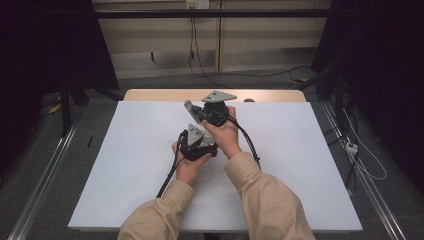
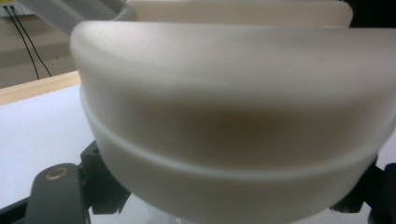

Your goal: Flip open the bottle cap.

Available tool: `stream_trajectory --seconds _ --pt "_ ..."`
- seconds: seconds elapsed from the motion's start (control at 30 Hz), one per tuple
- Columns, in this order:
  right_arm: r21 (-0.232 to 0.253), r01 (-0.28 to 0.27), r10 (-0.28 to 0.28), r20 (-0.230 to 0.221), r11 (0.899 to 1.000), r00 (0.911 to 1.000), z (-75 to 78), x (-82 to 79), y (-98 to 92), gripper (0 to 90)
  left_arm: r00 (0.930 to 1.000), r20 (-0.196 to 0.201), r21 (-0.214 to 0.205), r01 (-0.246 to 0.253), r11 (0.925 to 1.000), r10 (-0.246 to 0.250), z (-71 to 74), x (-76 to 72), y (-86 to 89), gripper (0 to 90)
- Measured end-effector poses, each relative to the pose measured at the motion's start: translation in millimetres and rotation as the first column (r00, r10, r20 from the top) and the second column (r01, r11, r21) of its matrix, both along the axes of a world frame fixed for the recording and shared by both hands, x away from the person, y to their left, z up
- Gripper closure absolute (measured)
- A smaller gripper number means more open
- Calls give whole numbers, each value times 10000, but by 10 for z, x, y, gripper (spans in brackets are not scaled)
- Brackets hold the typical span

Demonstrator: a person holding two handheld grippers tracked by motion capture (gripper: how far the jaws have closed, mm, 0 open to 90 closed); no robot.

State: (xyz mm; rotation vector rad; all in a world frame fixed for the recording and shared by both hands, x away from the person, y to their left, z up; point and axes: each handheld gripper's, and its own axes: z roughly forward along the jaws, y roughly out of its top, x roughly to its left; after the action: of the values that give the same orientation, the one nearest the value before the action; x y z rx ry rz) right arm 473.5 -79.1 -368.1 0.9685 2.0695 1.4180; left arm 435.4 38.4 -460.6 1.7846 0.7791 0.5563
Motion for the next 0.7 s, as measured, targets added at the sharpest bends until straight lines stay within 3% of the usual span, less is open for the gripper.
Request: stream_trajectory --seconds 0.7 --pt "3 -233 233 -329 9997 9992 -84 46 42 900 10000 9 -2 -38 10000 38 -2 -8 -8 189"
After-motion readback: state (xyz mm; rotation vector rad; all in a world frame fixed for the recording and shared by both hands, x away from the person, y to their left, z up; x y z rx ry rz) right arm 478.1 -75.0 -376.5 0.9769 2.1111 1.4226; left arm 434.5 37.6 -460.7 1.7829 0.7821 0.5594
